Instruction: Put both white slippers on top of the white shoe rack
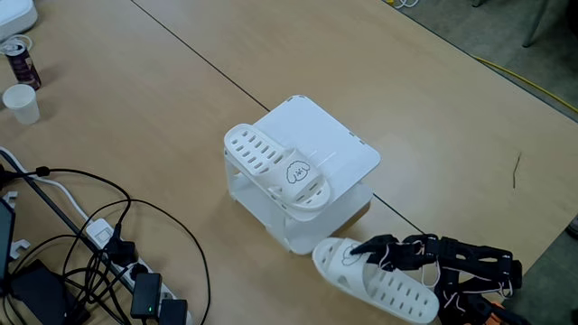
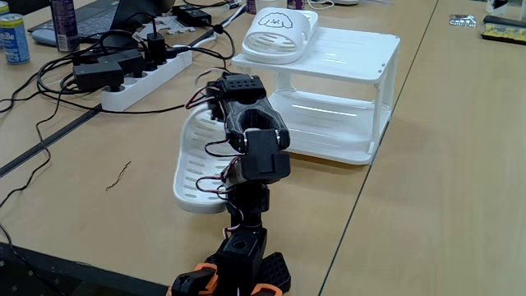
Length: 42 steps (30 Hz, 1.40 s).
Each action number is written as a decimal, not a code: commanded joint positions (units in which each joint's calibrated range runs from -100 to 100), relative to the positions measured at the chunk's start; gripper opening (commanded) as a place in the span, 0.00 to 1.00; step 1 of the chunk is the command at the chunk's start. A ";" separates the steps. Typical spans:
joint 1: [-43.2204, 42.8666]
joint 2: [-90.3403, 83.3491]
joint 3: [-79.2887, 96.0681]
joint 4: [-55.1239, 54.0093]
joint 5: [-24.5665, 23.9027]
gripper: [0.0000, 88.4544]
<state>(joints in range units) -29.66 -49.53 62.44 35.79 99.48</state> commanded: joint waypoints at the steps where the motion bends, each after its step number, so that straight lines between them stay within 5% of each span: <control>1: 0.72 -0.24 -0.33 -0.68 0.52 0.01; 22: -9.32 24.07 -22.34 -15.09 0.52 0.01; 35: -7.10 37.87 -26.04 -20.61 0.52 0.01; 42: -5.78 41.74 -31.46 -20.61 0.52 0.18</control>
<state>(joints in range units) -35.73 -7.46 37.83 16.82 99.48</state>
